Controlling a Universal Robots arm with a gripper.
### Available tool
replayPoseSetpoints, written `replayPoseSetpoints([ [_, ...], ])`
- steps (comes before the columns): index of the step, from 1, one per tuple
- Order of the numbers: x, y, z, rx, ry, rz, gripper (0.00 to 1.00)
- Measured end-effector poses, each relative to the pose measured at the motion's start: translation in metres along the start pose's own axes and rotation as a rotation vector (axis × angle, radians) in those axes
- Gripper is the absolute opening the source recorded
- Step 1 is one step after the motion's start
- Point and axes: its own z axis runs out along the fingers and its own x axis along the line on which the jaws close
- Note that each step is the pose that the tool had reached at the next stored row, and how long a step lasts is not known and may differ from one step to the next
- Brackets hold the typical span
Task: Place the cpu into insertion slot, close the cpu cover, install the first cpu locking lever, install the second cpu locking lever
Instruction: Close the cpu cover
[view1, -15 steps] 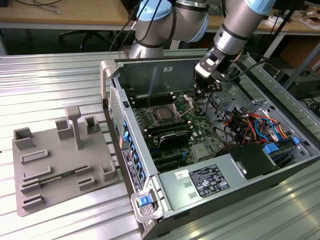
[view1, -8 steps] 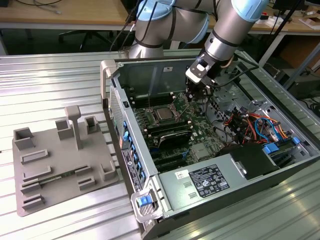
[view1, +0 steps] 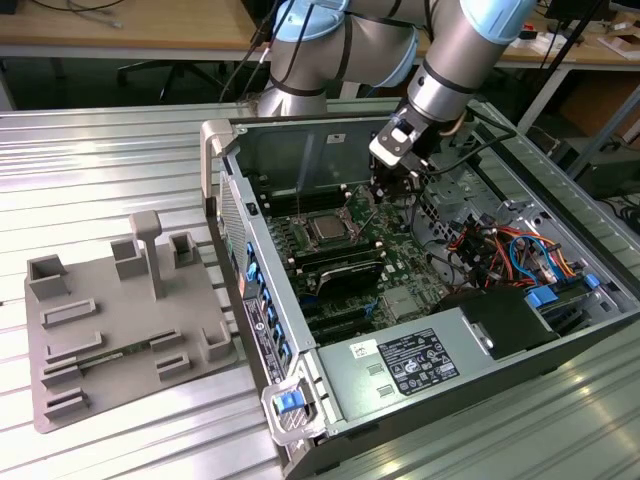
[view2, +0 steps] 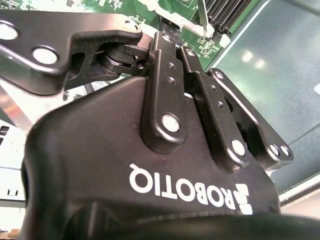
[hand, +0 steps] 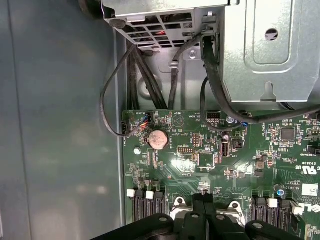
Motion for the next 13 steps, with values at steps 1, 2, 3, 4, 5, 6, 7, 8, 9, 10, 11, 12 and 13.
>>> replayPoseSetpoints([
  [1, 0.0000, -0.0003, 0.0000, 0.0000, 0.0000, 0.000, 0.11],
  [2, 0.0000, -0.0005, 0.0001, 0.0000, 0.0000, 0.000, 0.11],
  [3, 0.0000, -0.0007, 0.0001, 0.0000, 0.0000, 0.000, 0.11],
  [4, 0.0000, -0.0009, 0.0002, 0.0000, 0.0000, 0.000, 0.11],
  [5, 0.0000, -0.0012, 0.0003, 0.0001, -0.0001, 0.000, 0.11],
  [6, 0.0000, -0.0014, 0.0004, 0.0000, -0.0001, 0.000, 0.11],
  [7, 0.0000, -0.0020, 0.0006, 0.0000, -0.0001, 0.000, 0.11],
  [8, 0.0000, -0.0022, 0.0007, 0.0000, -0.0001, 0.000, 0.11],
  [9, 0.0000, -0.0023, 0.0007, 0.0000, -0.0001, 0.000, 0.11],
  [10, 0.0000, -0.0027, 0.0009, 0.0000, 0.0000, 0.000, 0.11],
  [11, 0.0000, -0.0031, 0.0010, 0.0000, 0.0000, 0.000, 0.11],
  [12, 0.0000, -0.0033, 0.0011, 0.0000, 0.0000, 0.000, 0.11],
  [13, 0.0000, -0.0036, 0.0011, 0.0000, -0.0001, 0.000, 0.11],
])
